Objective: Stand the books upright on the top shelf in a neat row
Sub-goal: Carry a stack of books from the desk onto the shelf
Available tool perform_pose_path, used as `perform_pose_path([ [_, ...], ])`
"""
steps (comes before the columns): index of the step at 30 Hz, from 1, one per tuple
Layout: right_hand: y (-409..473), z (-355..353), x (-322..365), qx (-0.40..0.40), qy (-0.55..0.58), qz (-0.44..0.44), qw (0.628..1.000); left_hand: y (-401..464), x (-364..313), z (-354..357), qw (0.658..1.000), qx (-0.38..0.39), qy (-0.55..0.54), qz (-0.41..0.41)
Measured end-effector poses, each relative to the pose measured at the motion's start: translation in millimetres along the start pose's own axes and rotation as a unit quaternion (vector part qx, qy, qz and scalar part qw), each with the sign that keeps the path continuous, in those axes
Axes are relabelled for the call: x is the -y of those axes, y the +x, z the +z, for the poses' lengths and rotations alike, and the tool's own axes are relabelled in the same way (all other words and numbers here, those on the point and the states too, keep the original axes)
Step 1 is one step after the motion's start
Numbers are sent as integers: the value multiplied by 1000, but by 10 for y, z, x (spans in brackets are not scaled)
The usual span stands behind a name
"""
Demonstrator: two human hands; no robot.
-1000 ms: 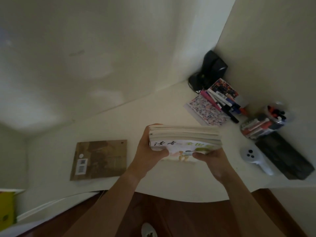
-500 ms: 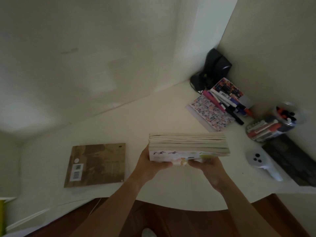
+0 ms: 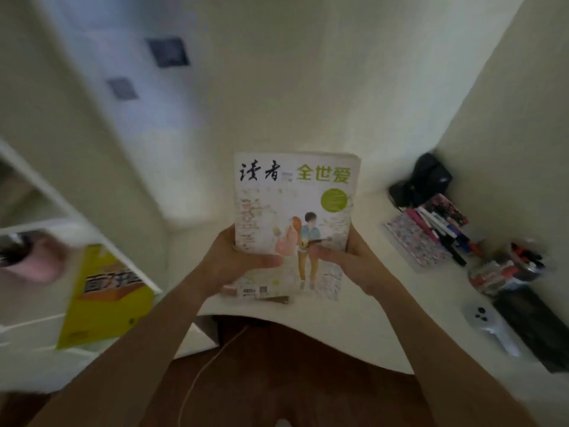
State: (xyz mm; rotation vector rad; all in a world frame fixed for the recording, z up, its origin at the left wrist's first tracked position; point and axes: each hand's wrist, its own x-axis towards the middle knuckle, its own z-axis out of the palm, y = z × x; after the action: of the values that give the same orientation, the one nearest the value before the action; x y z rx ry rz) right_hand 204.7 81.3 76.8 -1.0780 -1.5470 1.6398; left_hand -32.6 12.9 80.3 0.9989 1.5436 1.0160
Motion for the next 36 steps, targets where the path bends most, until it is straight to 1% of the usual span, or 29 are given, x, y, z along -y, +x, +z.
perform_pose_path([
  [3, -213, 732, 692, 57, 41, -38, 997, -862, -521, -655, 996, -89, -12, 24],
  [5, -318, 1223, 1116, 92, 78, -53, 991, -1423, -748, -1032, 986, -151, -45, 56],
  [9, -461, 2150, 1838, 194, 132, -78, 969, -2311, -981, -1626, 943, -269, -169, 97],
  [12, -460, 2746, 2283, 245, 152, -82, 954, -2787, -1182, -2051, 917, -327, -181, 140],
  [15, -415, 3228, 2672, 297, 124, -99, 941, -3173, -1370, -2416, 900, -360, -151, 194],
  [17, -390, 3486, 2920, 320, 99, -123, 934, -3359, -1459, -2632, 893, -368, -136, 221],
  [19, -322, 3710, 3132, 344, 88, -135, 925, -3495, -1548, -2827, 888, -375, -133, 231],
  [22, -218, 4029, 3417, 407, 88, -128, 900, -3600, -1661, -3103, 878, -388, -158, 233],
  [24, -128, 4233, 3543, 428, 71, -136, 890, -3639, -1704, -3270, 877, -377, -173, 242],
  [26, -79, 4411, 3654, 438, 42, -159, 884, -3669, -1718, -3432, 870, -384, -180, 252],
  [27, -68, 4496, 3709, 435, 23, -175, 883, -3682, -1726, -3490, 861, -396, -181, 264],
  [29, -78, 4660, 3840, 424, -26, -217, 879, -3683, -1760, -3562, 826, -446, -184, 289],
  [31, -49, 4825, 4021, 402, -99, -277, 867, -3671, -1776, -3617, 778, -511, -177, 321],
  [32, 1, 4917, 4124, 376, -129, -315, 862, -3671, -1768, -3666, 751, -544, -169, 334],
  [33, 85, 5012, 4228, 332, -145, -360, 860, -3678, -1762, -3728, 727, -572, -158, 347],
  [34, 204, 5110, 4335, 264, -160, -408, 859, -3693, -1748, -3814, 706, -596, -140, 357],
  [36, 467, 5315, 4561, 106, -208, -479, 846, -3740, -1743, -3967, 666, -639, -107, 369],
])
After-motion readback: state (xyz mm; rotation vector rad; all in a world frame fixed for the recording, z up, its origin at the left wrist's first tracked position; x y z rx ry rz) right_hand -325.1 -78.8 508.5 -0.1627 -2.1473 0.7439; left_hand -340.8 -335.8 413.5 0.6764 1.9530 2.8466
